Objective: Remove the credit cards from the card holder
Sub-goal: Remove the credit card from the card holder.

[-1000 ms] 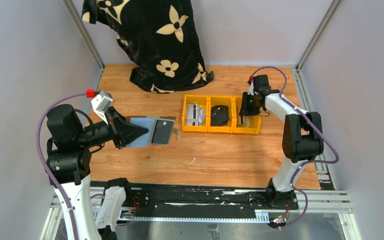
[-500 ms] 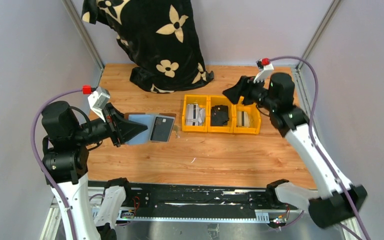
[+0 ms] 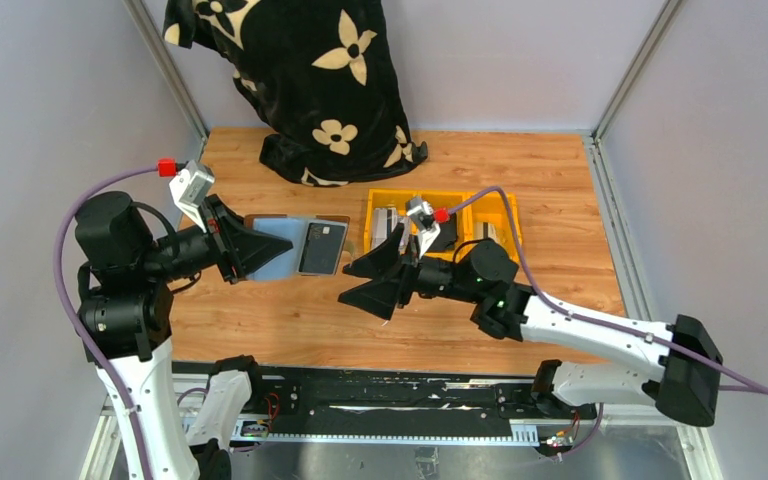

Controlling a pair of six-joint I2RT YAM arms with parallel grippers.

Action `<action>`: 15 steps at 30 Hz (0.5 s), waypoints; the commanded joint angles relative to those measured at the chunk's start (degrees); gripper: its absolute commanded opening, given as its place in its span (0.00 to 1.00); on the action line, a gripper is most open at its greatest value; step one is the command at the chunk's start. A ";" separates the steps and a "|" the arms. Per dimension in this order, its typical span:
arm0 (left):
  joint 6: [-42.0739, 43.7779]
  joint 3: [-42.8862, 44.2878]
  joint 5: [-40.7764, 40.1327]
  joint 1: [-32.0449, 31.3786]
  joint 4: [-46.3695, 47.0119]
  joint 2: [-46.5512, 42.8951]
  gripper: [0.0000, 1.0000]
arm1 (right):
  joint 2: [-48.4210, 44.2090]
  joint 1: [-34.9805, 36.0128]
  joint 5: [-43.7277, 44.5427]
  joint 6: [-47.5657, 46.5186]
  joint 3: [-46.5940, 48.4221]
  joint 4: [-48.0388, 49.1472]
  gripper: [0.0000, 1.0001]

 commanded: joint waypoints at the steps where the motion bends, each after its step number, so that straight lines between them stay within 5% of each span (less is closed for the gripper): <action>1: -2.50 2.27 1.15 -0.12 0.30 -1.12 0.00 | 3.40 3.78 4.89 0.78 0.10 14.91 0.77; 15: -3.90 4.09 2.99 -0.11 0.27 -2.26 0.00 | 8.85 6.51 14.56 3.01 -0.81 20.32 0.78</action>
